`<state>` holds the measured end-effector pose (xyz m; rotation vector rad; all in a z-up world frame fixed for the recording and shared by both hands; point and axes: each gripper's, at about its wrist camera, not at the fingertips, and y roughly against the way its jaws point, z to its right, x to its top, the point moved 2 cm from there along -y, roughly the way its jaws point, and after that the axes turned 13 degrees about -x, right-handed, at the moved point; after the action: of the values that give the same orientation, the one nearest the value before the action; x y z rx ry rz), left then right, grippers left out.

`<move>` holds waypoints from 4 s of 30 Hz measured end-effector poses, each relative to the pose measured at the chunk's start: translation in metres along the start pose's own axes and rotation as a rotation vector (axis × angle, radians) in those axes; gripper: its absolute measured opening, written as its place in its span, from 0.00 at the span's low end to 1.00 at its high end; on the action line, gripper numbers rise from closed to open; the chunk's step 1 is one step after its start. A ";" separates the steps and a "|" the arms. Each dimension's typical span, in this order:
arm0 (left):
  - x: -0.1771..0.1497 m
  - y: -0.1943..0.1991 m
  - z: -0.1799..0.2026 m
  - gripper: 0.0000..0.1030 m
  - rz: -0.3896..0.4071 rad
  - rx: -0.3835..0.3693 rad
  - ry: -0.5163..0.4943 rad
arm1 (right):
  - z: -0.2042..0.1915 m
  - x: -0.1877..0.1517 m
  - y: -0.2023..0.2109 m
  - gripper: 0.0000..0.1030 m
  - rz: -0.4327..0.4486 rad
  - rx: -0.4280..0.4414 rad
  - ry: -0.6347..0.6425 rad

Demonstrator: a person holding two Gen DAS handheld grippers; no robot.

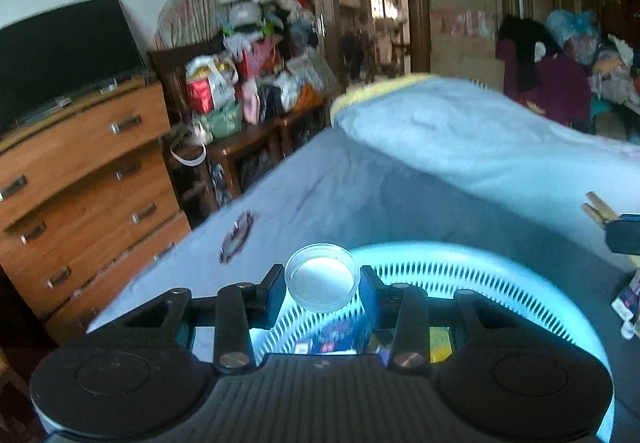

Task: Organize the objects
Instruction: 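Carry the white cap and clothespin over the blue basket, then open both grippers to drop the white cap and clothespin into the basket, then grasp a white cap with the right gripper while the left grasps another white cap, then carry both white caps over the blue basket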

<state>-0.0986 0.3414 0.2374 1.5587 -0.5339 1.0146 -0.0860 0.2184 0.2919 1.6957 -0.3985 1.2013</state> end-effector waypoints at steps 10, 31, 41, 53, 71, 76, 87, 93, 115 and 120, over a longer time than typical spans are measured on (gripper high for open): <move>-0.025 -0.019 -0.006 0.41 -0.007 -0.047 0.034 | -0.027 -0.008 -0.005 0.13 -0.029 0.001 0.031; -0.020 -0.032 0.007 0.41 -0.017 -0.044 0.026 | -0.028 -0.013 -0.017 0.13 -0.035 -0.001 0.035; -0.021 -0.027 0.011 0.84 0.020 -0.008 0.017 | -0.027 -0.015 -0.014 0.51 0.000 0.005 0.023; -0.013 -0.018 0.030 0.86 0.033 -0.039 -0.013 | 0.002 -0.027 0.009 0.65 0.062 -0.014 -0.041; -0.097 -0.010 0.326 0.90 0.028 -0.549 -0.351 | 0.260 -0.282 0.081 0.64 -0.054 -0.591 -0.229; -0.131 -0.042 0.365 0.87 -0.073 -0.587 -0.374 | 0.297 -0.297 0.046 0.50 -0.116 -0.581 -0.207; -0.171 -0.099 0.388 0.81 -0.197 -0.650 -0.424 | 0.335 -0.296 -0.016 0.31 -0.155 -0.542 -0.280; -0.184 -0.135 0.418 0.64 -0.262 -0.756 -0.410 | 0.335 -0.311 0.032 0.31 -0.107 -0.549 -0.366; -0.202 -0.188 0.497 0.40 -0.202 -0.811 -0.428 | 0.339 -0.356 0.079 0.31 -0.068 -0.549 -0.490; -0.179 -0.133 0.465 0.40 -0.151 -0.722 -0.431 | 0.330 -0.340 0.095 0.31 -0.030 -0.556 -0.462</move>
<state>0.0599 -0.0996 0.0225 1.1259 -0.9410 0.2930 -0.1345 -0.1921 0.0418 1.4584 -0.8940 0.5816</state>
